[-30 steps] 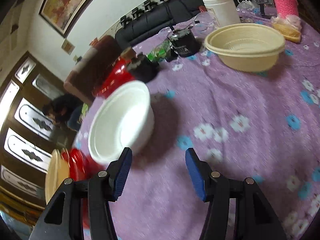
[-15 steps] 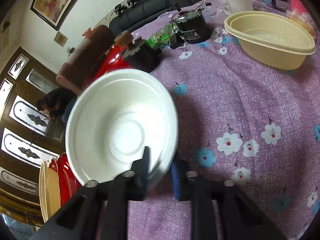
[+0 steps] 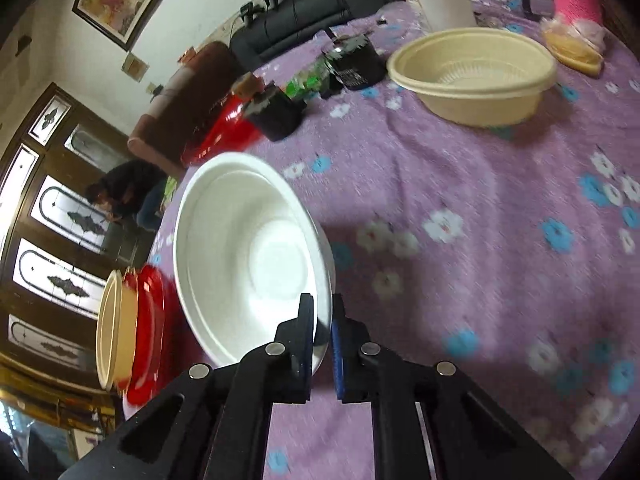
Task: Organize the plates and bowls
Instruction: 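Grasp the rim of the white bowl with the right tool, then carry the white bowl with the right tool onto the cream bowl, release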
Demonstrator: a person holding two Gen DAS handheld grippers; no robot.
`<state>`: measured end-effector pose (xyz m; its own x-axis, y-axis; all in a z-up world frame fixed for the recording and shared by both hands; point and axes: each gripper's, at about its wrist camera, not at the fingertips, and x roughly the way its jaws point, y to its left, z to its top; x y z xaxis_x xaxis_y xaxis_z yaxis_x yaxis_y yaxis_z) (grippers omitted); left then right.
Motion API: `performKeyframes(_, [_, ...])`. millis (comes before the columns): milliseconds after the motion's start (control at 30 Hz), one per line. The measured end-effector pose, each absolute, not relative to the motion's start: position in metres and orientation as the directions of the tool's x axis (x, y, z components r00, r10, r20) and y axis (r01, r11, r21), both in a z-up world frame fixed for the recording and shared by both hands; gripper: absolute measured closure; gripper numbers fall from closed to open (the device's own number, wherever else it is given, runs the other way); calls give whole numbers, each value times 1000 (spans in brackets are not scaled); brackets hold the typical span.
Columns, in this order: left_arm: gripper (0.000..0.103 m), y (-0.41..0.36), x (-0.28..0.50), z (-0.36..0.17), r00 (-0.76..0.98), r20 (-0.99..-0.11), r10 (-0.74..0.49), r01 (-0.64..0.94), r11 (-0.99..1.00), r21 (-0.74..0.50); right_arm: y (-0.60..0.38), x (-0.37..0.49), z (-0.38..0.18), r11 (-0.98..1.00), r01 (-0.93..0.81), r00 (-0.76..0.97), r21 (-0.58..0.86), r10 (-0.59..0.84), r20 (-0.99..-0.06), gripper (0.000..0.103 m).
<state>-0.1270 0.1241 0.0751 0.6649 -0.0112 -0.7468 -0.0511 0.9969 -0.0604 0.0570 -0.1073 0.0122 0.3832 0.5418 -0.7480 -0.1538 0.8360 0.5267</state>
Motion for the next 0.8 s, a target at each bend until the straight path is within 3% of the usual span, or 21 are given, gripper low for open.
performKeyframes(333, [21, 98, -83, 86, 624, -770, -134, 20, 988, -155, -168, 31, 10, 827, -86, 291, 556, 554, -780, 94])
performKeyframes(800, [21, 88, 11, 47, 517, -832, -202, -63, 960, -272, -179, 31, 8, 863, -89, 421, 497, 484, -767, 92])
